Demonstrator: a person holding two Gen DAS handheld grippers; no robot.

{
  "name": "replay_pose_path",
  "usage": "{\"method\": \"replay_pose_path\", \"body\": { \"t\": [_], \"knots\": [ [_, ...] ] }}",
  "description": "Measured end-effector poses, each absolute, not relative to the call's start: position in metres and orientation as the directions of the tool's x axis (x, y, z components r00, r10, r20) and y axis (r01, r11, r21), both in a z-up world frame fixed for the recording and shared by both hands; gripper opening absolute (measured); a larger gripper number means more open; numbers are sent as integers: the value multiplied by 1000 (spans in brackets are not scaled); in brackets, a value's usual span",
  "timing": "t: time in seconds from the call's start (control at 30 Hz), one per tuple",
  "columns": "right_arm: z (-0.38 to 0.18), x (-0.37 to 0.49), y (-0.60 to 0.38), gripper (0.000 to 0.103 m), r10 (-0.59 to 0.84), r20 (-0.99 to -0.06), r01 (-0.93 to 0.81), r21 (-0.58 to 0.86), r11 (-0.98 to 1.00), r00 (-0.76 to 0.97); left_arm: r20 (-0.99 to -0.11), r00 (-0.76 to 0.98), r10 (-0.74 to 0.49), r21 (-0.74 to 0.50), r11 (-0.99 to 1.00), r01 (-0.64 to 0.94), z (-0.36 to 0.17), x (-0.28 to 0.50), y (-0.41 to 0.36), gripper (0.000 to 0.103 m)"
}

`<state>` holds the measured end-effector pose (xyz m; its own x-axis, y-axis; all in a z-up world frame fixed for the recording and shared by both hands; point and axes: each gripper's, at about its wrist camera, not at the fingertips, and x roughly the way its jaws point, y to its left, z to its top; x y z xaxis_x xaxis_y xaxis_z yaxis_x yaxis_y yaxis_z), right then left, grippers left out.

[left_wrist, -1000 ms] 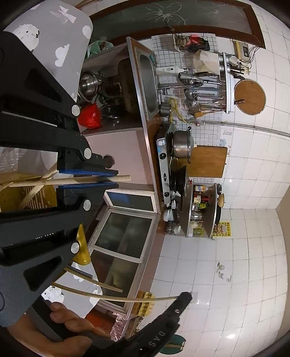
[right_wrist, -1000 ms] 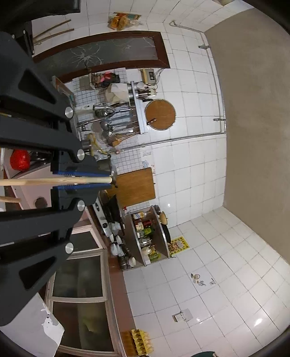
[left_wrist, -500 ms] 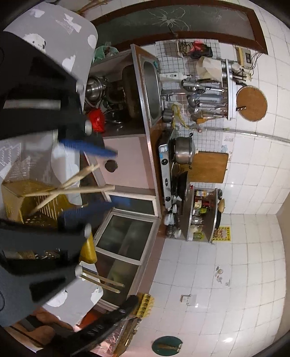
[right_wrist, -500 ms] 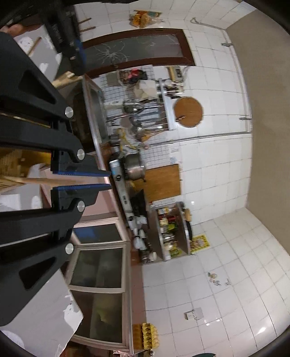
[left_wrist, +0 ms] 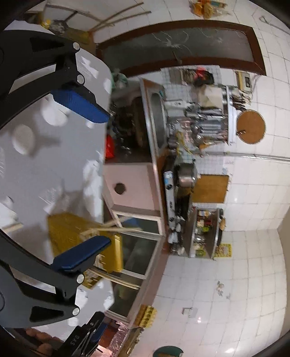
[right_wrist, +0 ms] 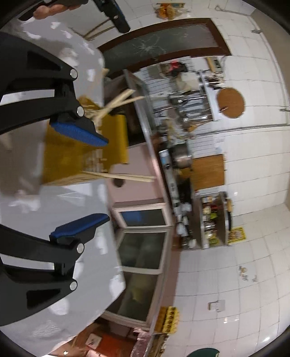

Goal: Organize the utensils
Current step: 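Open both grippers to release the chopsticks into the caddy, then move both grippers down to the green-handled fork and last chopstick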

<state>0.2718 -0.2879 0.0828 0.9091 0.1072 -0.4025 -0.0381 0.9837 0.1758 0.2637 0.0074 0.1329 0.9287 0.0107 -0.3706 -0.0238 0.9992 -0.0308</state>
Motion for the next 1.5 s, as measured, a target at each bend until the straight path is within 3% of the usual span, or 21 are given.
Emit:
{"method": "replay_pose_path", "body": {
  "t": [0.53,1.1,1.23,1.4,1.47,1.5],
  "knots": [
    [-32,227,-216,66,136,-688,-45,149,988,713,-591,804,62,-5,997,-81,18,220,59,98],
    [-53,250,-165,63,75,-798,-48,58,997,598,-682,729,51,-35,994,-103,-18,227,71,98],
    [-55,255,-161,56,50,-813,-41,32,999,580,-705,708,42,-45,994,-104,-19,233,69,98],
    [-56,263,-162,38,78,-818,-57,55,997,570,-717,697,25,-51,995,-88,-18,237,59,98],
    [-56,263,-163,22,86,-815,-64,60,996,573,-720,694,29,-41,996,-84,-19,238,53,98],
    [-55,263,-164,22,92,-813,-67,65,996,574,-721,692,29,-41,996,-84,-20,238,50,98]
  ]
}}
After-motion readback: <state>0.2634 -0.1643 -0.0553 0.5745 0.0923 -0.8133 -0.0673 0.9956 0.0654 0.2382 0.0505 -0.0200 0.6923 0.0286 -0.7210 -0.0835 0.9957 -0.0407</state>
